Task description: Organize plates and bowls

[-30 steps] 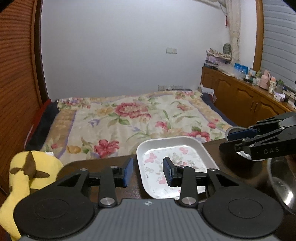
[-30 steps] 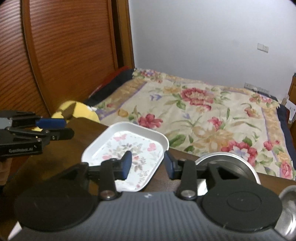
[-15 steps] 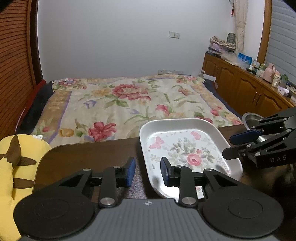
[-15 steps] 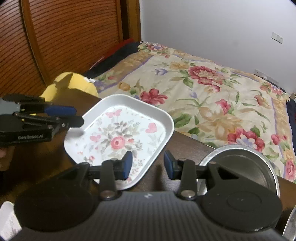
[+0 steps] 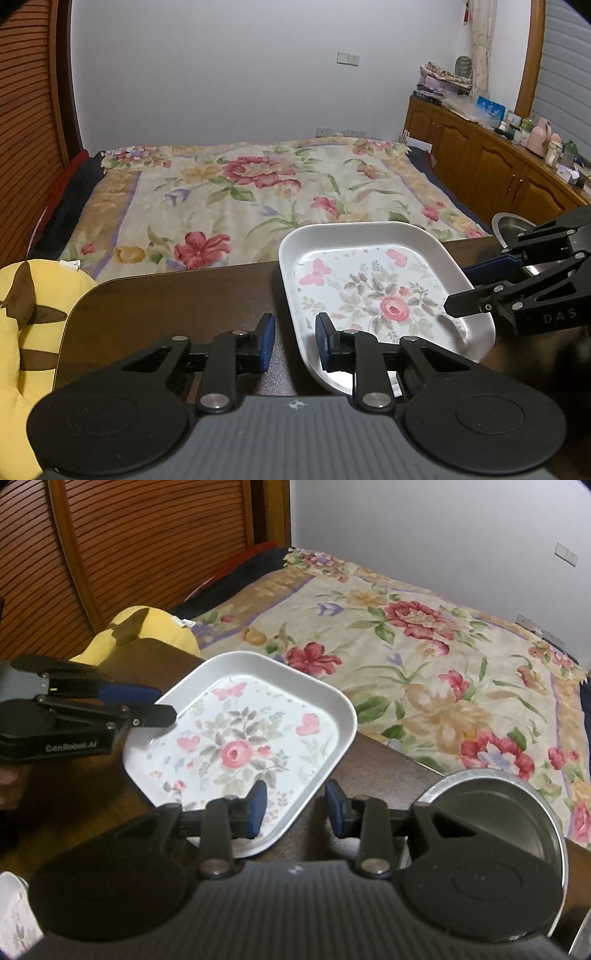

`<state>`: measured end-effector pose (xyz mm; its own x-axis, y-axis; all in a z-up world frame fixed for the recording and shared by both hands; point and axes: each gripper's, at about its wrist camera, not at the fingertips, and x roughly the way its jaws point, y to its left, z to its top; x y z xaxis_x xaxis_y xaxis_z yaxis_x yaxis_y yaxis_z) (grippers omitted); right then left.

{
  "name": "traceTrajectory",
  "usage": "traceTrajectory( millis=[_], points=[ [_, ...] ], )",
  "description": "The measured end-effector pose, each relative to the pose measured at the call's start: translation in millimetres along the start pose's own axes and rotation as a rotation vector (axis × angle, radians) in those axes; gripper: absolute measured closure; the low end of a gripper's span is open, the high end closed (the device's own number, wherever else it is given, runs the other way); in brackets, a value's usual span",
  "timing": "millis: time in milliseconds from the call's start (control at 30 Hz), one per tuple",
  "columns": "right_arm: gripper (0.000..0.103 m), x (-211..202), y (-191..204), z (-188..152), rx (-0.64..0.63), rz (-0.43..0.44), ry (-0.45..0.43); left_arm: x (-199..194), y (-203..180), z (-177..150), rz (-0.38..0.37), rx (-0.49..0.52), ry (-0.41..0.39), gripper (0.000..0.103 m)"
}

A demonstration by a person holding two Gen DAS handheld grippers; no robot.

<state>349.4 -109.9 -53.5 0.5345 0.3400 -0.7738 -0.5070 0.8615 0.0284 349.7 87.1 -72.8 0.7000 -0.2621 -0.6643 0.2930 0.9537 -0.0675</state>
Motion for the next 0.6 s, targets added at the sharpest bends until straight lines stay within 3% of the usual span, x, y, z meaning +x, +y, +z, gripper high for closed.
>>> traceTrajectory(
  millis=[600],
  points=[
    [0.078, 5.0, 6.2, 0.7, -0.043, -0.016, 0.037, 6.2, 4.5, -0.1, -0.031, -0.032, 0.022, 0.086]
  ],
)
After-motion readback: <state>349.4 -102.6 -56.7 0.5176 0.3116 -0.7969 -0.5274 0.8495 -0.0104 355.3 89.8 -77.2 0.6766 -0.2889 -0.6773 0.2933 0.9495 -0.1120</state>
